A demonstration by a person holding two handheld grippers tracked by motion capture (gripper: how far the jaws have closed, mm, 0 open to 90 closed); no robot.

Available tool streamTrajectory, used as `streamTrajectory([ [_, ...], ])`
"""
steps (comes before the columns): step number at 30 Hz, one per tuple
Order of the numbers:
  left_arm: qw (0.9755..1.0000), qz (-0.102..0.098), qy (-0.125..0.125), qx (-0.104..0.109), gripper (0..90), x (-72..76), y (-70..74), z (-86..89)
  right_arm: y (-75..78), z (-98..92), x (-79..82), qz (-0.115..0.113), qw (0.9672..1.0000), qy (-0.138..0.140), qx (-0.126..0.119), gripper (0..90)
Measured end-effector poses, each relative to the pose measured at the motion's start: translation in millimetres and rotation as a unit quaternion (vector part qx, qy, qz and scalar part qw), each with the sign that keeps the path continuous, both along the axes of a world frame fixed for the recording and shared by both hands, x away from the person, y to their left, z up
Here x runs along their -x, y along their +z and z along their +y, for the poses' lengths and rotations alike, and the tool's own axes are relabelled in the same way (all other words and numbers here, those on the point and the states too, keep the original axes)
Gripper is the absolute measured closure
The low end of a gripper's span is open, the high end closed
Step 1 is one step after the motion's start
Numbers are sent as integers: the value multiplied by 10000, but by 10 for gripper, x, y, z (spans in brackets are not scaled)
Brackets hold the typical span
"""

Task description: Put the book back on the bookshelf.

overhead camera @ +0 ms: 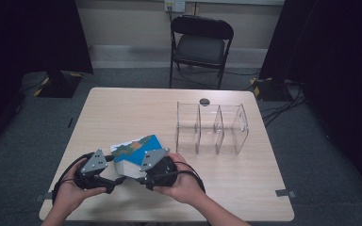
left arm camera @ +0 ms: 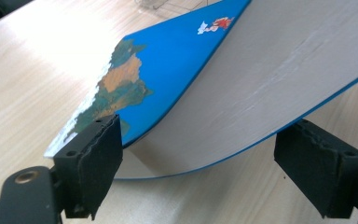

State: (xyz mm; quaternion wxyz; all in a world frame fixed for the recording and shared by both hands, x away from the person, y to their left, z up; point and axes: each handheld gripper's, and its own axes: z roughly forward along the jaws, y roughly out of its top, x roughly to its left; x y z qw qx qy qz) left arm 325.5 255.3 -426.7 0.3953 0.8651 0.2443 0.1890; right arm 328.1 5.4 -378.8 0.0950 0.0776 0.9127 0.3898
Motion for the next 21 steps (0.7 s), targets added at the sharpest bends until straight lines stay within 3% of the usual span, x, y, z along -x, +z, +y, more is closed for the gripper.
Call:
streamTrajectory([
  [10, 9996, -188, -172, 154, 147, -18, -20, -38, 30, -1, -38, 51, 10000, 27, -68, 603],
  [15, 9994, -118, -175, 277, 108, -44, -61, -69, 47, -1, -56, 74, 9999, 23, -88, 603],
  [21, 9992, -245, -312, 7, 36, -45, -120, -143, 50, -1, -64, 92, 9999, 52, -95, 604],
])
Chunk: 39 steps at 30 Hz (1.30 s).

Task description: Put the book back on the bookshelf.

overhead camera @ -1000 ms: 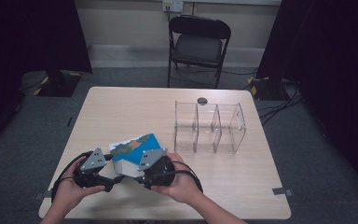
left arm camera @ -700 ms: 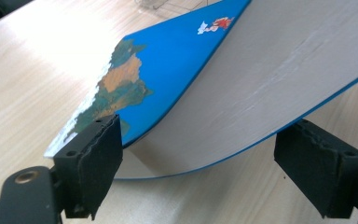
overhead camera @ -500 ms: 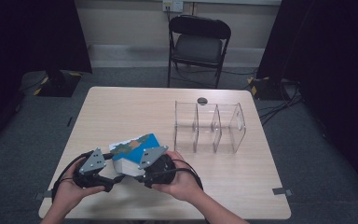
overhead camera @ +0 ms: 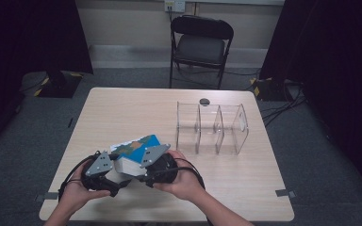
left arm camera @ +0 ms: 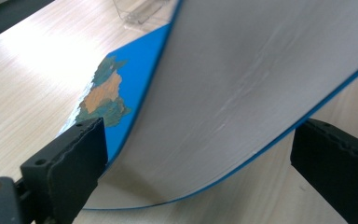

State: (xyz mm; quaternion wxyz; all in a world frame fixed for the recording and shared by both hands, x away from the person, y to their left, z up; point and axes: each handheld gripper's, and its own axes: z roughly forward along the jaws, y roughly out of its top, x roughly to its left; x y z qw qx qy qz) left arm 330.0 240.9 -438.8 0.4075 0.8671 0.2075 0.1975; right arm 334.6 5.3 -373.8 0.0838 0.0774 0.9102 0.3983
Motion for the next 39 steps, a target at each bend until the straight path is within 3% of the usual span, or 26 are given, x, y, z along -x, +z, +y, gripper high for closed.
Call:
streamTrajectory([
  [2, 9999, -90, 54, -125, 24, 3, -19, -42, 2, -4, -3, -2, 10000, 13, -1, 603],
  [5, 9995, -243, 176, -37, 78, -12, -40, -58, 8, -13, -14, 9, 10000, 3, -45, 604],
  [6, 9996, -234, 127, 20, 156, -26, -42, -46, 8, -15, -16, 11, 10000, 5, -56, 603],
  [7, 9996, -252, 103, 17, 165, -33, -47, -43, 8, -15, -15, 12, 10000, 10, -45, 603],
  [8, 9994, -301, 77, -126, 189, -28, -36, -39, 8, -17, -15, 11, 10000, 11, -36, 603],
  [11, 9981, -537, -134, -288, 275, -4, -27, -42, 14, -36, -26, 16, 10000, 45, -56, 601],
  [13, 9983, -389, -307, -312, 349, -8, -7, -78, 23, -49, -31, -9, 9999, 109, -33, 594],
  [15, 9976, -385, -397, -408, 403, 3, 21, -126, 31, -72, -38, 23, 9999, 119, -90, 582],
  [18, 9975, -431, -390, -413, 447, 17, 73, -164, 54, -123, -58, 49, 9995, 53, -305, 564],
  [19, 9982, -390, -337, -319, 461, 24, 83, -164, 57, -145, -67, 87, 9991, 32, -411, 545],
  [22, 9993, -326, -190, -30, 485, 37, 136, -152, 68, -227, -93, 253, 9947, 33, -1000, 428],
  [25, 9996, -196, -48, 209, 505, 29, 213, -98, 105, -385, -116, -30, 9910, -147, -1332, 272],
  [26, 9994, -151, 17, 300, 510, 17, 229, -79, 109, -451, -128, -68, 9872, -199, -1579, 244],
  [29, 9989, -67, 143, 444, 519, 1, 280, -29, 141, -661, -100, -623, 9778, -388, -1965, 239],
  [30, 9986, -57, 204, 476, 520, 2, 296, -12, 142, -729, -102, -605, 9731, -497, -2164, 230],
  [32, 9976, -32, 335, 609, 537, 5, 337, 22, 107, -846, -125, -228, 9746, -753, -2096, 206],
  [34, 9965, -18, 431, 722, 562, 2, 395, 70, 24, -939, -129, -179, 9762, -908, -1961, 206],
  [36, 9941, 14, 590, 909, 581, 6, 441, 120, -139, -997, -122, 10, 9788, -964, -1806, 199],
  [39, 9923, 107, 761, 971, 597, 15, 493, 193, -439, -1036, -101, 377, 9821, -1109, -1477, 193],
])
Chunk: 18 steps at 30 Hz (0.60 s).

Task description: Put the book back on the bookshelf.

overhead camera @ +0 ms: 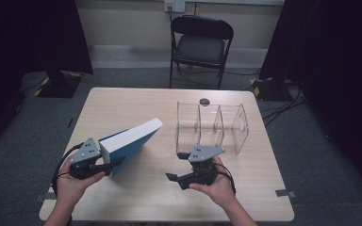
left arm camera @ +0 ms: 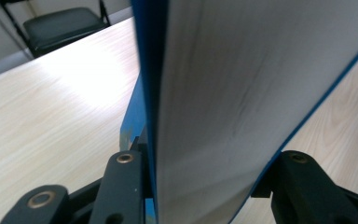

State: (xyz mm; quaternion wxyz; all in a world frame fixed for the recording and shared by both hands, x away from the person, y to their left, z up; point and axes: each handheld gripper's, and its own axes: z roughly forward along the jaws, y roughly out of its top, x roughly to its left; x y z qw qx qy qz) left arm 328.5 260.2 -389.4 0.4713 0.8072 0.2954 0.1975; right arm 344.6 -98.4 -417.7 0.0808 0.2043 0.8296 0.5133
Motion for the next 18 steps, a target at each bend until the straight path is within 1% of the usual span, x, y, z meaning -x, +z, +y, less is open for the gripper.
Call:
streamTrajectory([
  [2, 10000, 12, 54, -63, 599, 7, 22, 22, -175, -17, 9, 147, 9998, -55, 99, 190],
  [4, 9999, 51, 95, -26, 599, 12, 24, 21, -320, -26, 14, 274, 9994, -123, 186, 181],
  [5, 9999, 44, 117, -22, 598, 16, 23, 17, -384, -29, 14, 342, 9990, -133, 261, 178],
  [8, 9999, 21, 149, -23, 597, 28, 20, 9, -553, -49, 14, 417, 9974, -178, 560, 164],
  [10, 9998, 25, 180, 2, 598, 25, 20, 19, -649, -78, 15, 516, 9964, -230, 631, 157],
  [12, 9997, 46, 213, 65, 598, 12, 21, 54, -731, -101, 23, 583, 9952, -354, 700, 157],
  [14, 9996, 46, 256, 136, 600, 0, 20, 95, -787, -118, 31, 647, 9942, -372, 772, 154],
  [15, 9994, 56, 301, 187, 600, -4, 19, 110, -798, -122, 33, 630, 9938, -358, 838, 153],
  [16, 9993, 50, 318, 180, 601, -14, 23, 135, -801, -124, 38, 605, 9935, -332, 909, 151],
  [17, 9992, 51, 337, 216, 601, -21, 22, 154, -803, -125, 38, 584, 9931, -299, 971, 152],
  [18, 9990, 32, 372, 235, 602, -25, 21, 170, -799, -125, 43, 547, 9933, -315, 966, 155],
])
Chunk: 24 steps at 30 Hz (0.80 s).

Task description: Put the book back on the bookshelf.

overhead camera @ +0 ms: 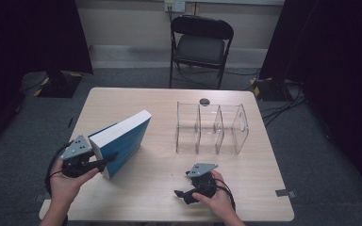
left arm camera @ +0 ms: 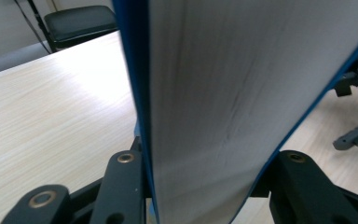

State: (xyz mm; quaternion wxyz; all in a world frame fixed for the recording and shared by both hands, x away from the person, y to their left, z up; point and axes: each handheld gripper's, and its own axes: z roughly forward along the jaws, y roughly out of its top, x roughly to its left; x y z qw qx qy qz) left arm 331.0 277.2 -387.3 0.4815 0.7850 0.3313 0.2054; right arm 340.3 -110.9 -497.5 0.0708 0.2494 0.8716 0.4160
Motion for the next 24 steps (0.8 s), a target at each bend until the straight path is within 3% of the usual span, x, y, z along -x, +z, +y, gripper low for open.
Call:
streamTrajectory([
  [1, 10000, -4, 27, 21, 602, -5, -1, 19, 4, 5, 8, -44, 10000, -14, -50, 160],
  [6, 9995, 1, 230, 210, 604, -25, -24, 117, -27, 55, 13, -45, 9999, 14, 152, 153],
  [13, 9980, 62, 456, 439, 601, -34, -52, 185, -30, 71, 32, -210, 9992, -13, 335, 153],
  [17, 9979, 0, 587, 288, 590, -2, -25, 146, -31, 76, 39, -252, 9990, -11, 375, 152],
  [22, 9959, -130, 746, 496, 570, 0, -56, 172, -32, 77, 38, -275, 9989, 5, 385, 151],
  [24, 9961, -217, 716, 471, 538, 1, -70, 178, -32, 80, 42, -271, 9989, -12, 392, 150],
])
